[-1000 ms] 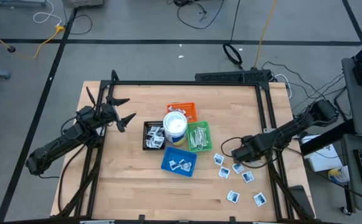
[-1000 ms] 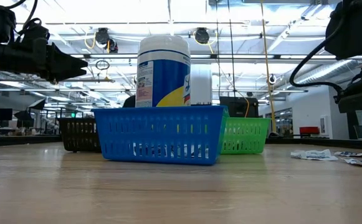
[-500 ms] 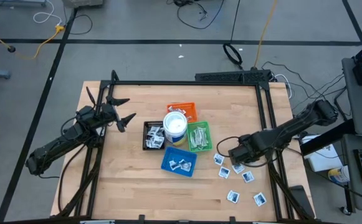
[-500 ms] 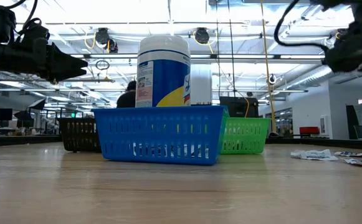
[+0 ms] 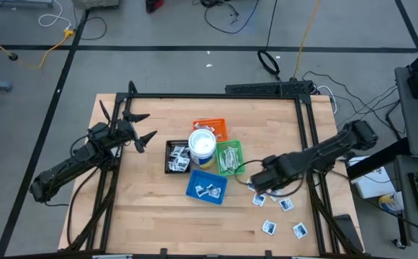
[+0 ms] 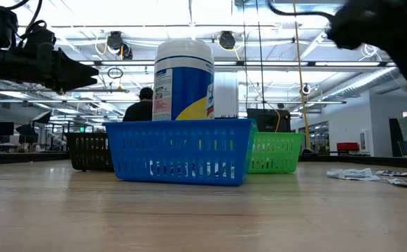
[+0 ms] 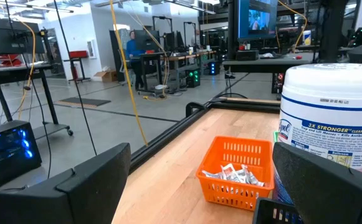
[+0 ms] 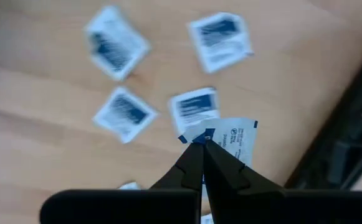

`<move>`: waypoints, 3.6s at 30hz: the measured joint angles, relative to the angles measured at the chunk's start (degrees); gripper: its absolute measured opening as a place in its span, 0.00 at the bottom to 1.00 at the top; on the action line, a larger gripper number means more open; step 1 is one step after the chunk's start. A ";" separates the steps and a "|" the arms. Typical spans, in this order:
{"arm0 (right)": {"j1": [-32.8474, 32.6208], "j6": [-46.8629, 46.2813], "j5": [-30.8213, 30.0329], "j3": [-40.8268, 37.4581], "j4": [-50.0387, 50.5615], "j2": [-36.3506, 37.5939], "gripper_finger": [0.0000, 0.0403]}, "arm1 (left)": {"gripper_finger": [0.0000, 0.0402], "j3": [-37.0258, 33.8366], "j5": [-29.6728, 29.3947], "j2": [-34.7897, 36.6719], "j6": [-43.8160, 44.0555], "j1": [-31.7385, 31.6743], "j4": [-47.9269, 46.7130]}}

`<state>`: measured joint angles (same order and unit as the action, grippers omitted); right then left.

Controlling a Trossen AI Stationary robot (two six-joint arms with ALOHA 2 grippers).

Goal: Pick & Place First Aid Supplies
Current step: Put the blue alcohol pad into the blue bin

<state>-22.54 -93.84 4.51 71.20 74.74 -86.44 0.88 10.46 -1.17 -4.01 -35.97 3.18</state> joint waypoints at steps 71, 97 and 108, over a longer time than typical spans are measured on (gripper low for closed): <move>7.30 41.63 -4.28 38.34 -14.78 -31.75 0.42 | 0.99 0.00 0.00 0.00 0.00 0.00 0.00; 7.07 40.54 -7.64 -11.52 -24.79 6.11 0.41 | 0.99 -0.02 0.00 0.00 0.00 0.00 0.00; 7.07 38.35 -7.68 -25.50 -24.82 16.12 0.41 | 0.99 0.00 0.00 0.00 0.00 0.00 0.00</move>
<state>-15.46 -55.48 -3.17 45.70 49.91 -70.32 0.89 10.46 -1.17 -4.01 -35.97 3.18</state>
